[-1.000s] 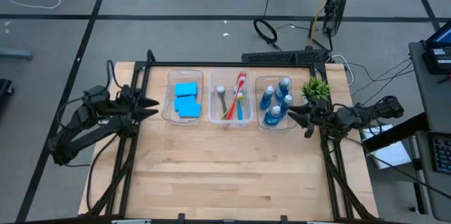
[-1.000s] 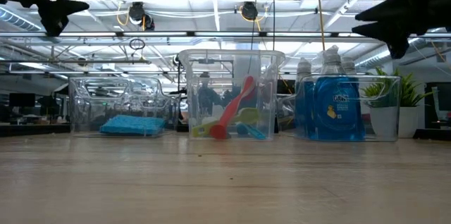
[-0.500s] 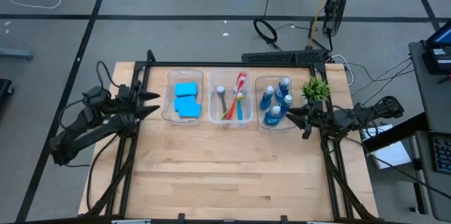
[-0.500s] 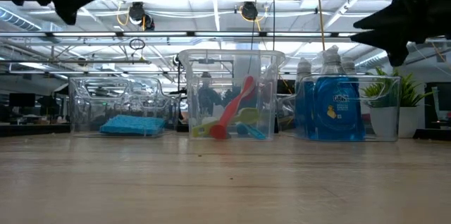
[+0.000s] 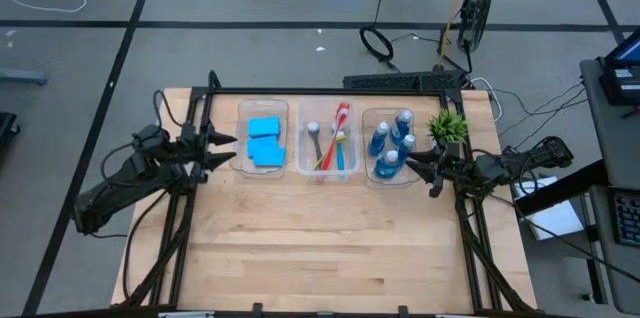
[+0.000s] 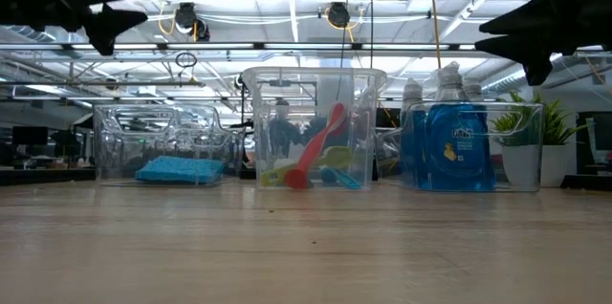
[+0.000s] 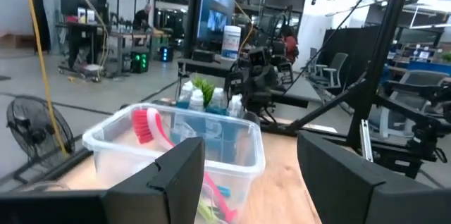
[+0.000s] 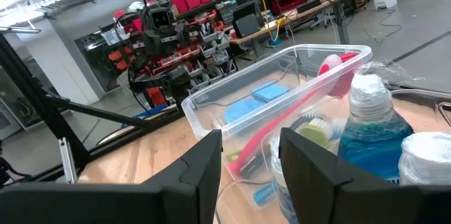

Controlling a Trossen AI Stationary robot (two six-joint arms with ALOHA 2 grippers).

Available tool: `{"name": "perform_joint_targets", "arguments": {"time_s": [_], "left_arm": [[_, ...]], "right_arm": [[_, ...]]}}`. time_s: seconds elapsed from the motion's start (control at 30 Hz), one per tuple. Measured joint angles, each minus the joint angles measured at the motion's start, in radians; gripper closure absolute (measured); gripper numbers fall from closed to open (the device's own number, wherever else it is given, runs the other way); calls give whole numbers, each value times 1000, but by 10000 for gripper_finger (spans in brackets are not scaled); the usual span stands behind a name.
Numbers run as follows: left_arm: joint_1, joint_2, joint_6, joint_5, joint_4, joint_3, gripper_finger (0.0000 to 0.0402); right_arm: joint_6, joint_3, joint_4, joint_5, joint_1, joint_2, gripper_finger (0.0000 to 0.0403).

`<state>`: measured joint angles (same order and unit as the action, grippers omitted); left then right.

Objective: Pick & Place Kitchen Sink Supplies
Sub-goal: Return to Home Position

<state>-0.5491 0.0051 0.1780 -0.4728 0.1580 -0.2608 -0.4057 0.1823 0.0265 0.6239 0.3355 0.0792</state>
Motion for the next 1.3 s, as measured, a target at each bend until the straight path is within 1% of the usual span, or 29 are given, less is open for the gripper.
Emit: {"name": "perform_joint_targets", "arguments": {"time_s": [0.13, 0.2, 0.33, 0.4, 0.6, 0.77, 0.93, 1.0, 1.13, 1.23, 1.3], "left_arm": [[0, 0, 35, -18, -53, 54, 174], [5, 0, 43, -35, -125, 95, 174], [36, 0, 105, -34, -288, 194, 174], [57, 0, 134, -34, -332, 221, 174], [133, 0, 150, -25, -321, 226, 174], [183, 0, 145, -16, -259, 226, 174], [193, 0, 116, -14, -239, 225, 174], [193, 0, 98, -7, -233, 225, 174], [193, 0, 66, 30, -179, 224, 174], [193, 0, 54, 85, -166, 224, 174], [193, 0, 45, 90, -167, 224, 174]], "right_arm": [[0, 0, 0, 0, 0, 0, 273], [0, 0, 0, 0, 0, 0, 273], [-1, 0, -1, -1, 0, 0, 273], [-1, 0, 0, -1, 0, 0, 273], [-2, 0, 0, -1, 0, 0, 273], [-2, 0, 0, -1, 0, 0, 273], [-2, 0, 0, -3, 0, 0, 273], [-1, 0, 0, -25, 0, 0, 273], [-1, 0, 9, -76, 0, 0, 273], [-1, 0, 8, -77, 0, 1, 273], [-2, 0, 8, -79, 0, 1, 273]]}}
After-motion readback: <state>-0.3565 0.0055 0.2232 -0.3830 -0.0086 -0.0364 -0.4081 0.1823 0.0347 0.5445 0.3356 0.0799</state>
